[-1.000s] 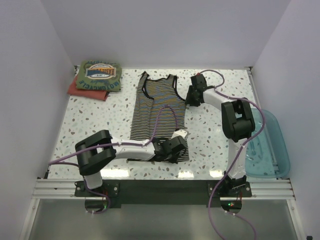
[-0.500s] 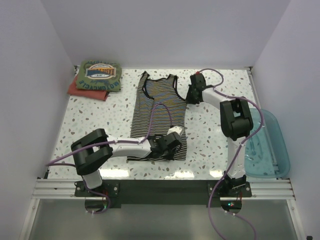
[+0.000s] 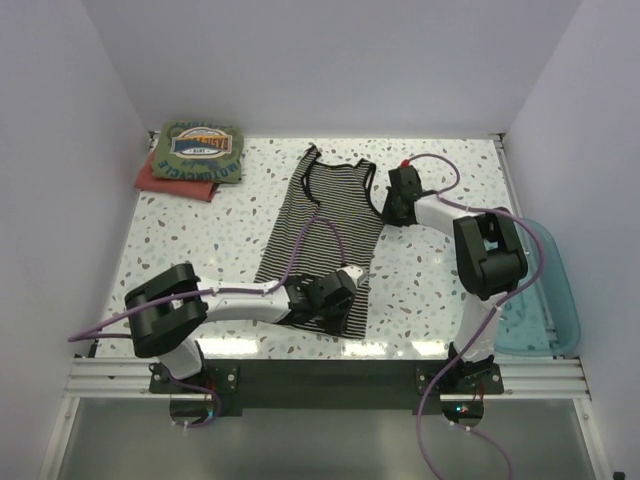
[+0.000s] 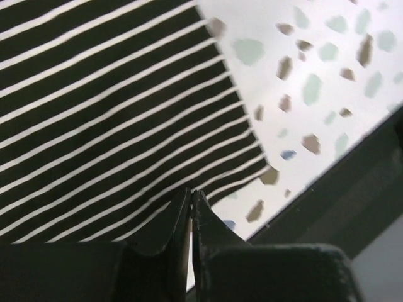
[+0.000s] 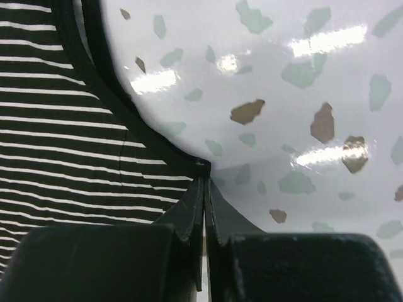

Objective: Fold and stack the tank tops
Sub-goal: Fold the tank top

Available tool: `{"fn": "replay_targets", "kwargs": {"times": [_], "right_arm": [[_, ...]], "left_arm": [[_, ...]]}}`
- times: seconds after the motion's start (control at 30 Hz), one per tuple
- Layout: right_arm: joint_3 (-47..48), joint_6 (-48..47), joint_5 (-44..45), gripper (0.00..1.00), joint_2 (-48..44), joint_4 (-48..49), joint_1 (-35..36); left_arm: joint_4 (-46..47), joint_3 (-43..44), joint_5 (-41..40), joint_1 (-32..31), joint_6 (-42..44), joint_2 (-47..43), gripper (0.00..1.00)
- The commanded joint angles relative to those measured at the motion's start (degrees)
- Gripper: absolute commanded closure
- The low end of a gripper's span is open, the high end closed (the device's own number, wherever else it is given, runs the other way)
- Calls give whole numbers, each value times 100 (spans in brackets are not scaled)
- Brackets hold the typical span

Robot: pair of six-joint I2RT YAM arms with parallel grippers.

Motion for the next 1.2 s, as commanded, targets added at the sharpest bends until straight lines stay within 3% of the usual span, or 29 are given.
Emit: {"fn": "replay_targets", "kwargs": {"times": [0.0, 0.03, 0.13, 0.37, 0.63, 0.73, 0.87, 0.93, 1.1, 1.17], "right_arm": [[-361, -77, 312, 100, -360, -346, 21], [-431, -77, 312, 100, -423, -355, 12], [-414, -77, 339, 100, -520, -407, 12], [-107, -130, 330, 100, -441, -636, 12], [122, -112, 233, 100, -335, -689, 12], [166, -95, 207, 98, -327, -715, 12], [157, -86, 225, 78, -414, -715, 12], [157, -86, 233, 71, -432, -724, 3], [149, -68, 225, 68, -371, -689, 3], [140, -51, 207, 68, -327, -662, 3]], "left_arm": [[349, 80, 552, -216, 189, -364, 87], [357, 141, 552, -295, 189, -451, 78], [392, 334, 429, -357, 119, -505, 67], [164, 713, -45, -620, -4, -101, 50], [156, 766, -520, -805, -136, 461, 45], [103, 748, -687, -831, -189, 532, 48], [76, 748, -722, -849, -180, 585, 57], [59, 757, -705, -849, -171, 611, 68], [23, 775, -670, -858, -154, 568, 88], [15, 783, -652, -858, -145, 524, 90]]}}
